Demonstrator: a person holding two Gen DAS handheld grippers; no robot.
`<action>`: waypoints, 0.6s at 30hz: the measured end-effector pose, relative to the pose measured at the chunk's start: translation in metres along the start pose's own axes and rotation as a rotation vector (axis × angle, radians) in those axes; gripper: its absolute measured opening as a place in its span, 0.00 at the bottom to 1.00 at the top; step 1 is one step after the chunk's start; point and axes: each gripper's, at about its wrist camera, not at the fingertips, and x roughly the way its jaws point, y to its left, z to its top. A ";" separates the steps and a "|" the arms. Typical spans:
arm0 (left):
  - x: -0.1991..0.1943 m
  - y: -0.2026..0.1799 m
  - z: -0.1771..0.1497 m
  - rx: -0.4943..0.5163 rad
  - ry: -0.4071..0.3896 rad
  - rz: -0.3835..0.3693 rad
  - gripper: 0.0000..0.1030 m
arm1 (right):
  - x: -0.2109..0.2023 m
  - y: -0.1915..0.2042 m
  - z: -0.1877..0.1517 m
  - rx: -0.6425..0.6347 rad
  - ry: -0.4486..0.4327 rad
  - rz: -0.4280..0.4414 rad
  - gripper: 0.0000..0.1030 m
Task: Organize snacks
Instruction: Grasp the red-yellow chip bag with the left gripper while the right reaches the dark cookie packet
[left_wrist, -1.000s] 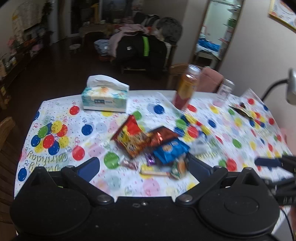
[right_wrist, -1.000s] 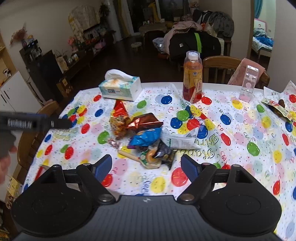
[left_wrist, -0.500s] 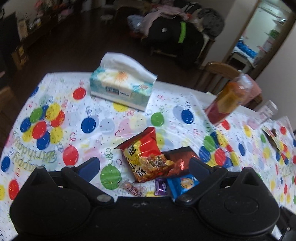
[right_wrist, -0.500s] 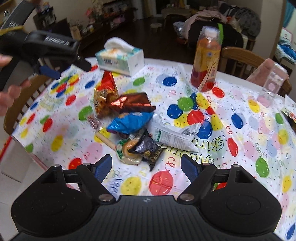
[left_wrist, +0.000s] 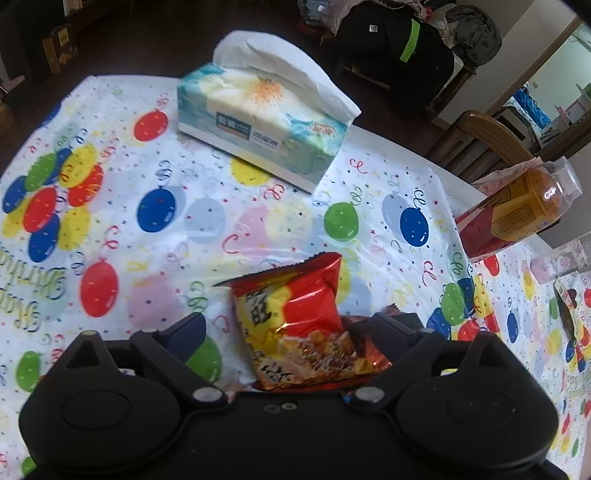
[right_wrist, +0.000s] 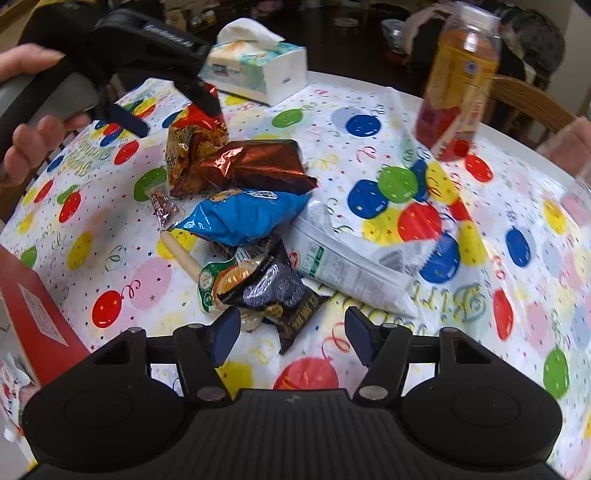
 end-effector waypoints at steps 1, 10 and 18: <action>0.003 0.000 0.001 -0.006 0.007 -0.005 0.90 | 0.003 0.001 0.002 -0.010 0.002 0.000 0.58; 0.023 0.013 0.006 -0.104 0.065 -0.062 0.70 | 0.015 0.011 0.006 -0.079 -0.005 0.012 0.46; 0.021 0.016 0.005 -0.102 0.054 -0.069 0.52 | 0.011 0.008 0.004 -0.057 -0.009 -0.006 0.29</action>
